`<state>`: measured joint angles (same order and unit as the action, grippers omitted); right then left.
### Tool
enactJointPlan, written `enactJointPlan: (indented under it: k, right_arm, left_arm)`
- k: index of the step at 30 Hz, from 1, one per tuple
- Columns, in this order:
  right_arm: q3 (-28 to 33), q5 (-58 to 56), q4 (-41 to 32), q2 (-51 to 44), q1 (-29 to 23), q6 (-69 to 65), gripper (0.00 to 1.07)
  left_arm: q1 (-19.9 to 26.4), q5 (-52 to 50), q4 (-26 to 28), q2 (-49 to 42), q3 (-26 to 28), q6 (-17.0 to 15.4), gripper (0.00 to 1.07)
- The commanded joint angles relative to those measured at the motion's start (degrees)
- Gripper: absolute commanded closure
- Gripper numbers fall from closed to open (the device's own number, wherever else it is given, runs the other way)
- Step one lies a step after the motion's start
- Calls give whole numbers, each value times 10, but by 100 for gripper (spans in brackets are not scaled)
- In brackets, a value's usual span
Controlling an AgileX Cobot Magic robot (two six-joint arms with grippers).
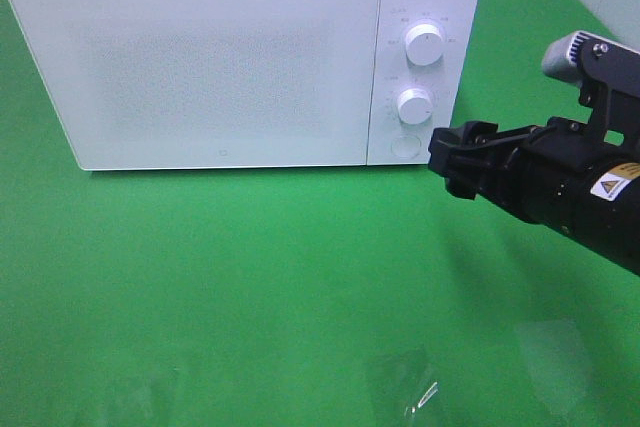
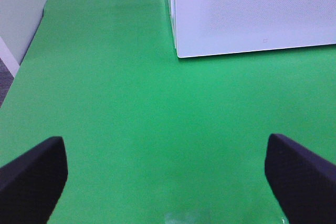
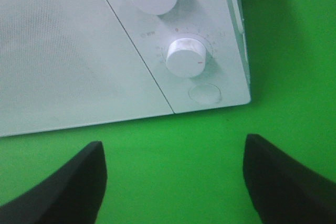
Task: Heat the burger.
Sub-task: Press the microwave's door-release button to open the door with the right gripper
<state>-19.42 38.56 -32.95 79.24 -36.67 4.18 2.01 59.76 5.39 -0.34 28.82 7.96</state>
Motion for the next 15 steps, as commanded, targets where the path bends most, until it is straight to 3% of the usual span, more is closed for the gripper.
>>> enactJointPlan:
  k: [1, 8, 12, 13, 14, 15]
  right_arm:
    - [-2, -39, -34, -26, 1, 105, 36]
    - [-17, -176, -8, -70, 18, 180, 36]
    - [-52, -307, 61, -74, 66, 159, 36]
    - [-77, -386, 105, -74, 89, 140, 36]
    - [-77, -386, 105, -74, 89, 140, 36]
    - [-103, -464, 142, -74, 106, 115, 36]
  left_arm:
    - [2, -3, 1, -14, 2, 1, 13]
    - [2, -3, 1, -14, 2, 1, 13]
    - [2, -3, 1, -14, 2, 1, 13]
    - [2, -3, 1, -14, 2, 1, 13]
    - [2, -3, 1, -14, 2, 1, 13]
    - [2, -3, 1, -14, 2, 1, 13]
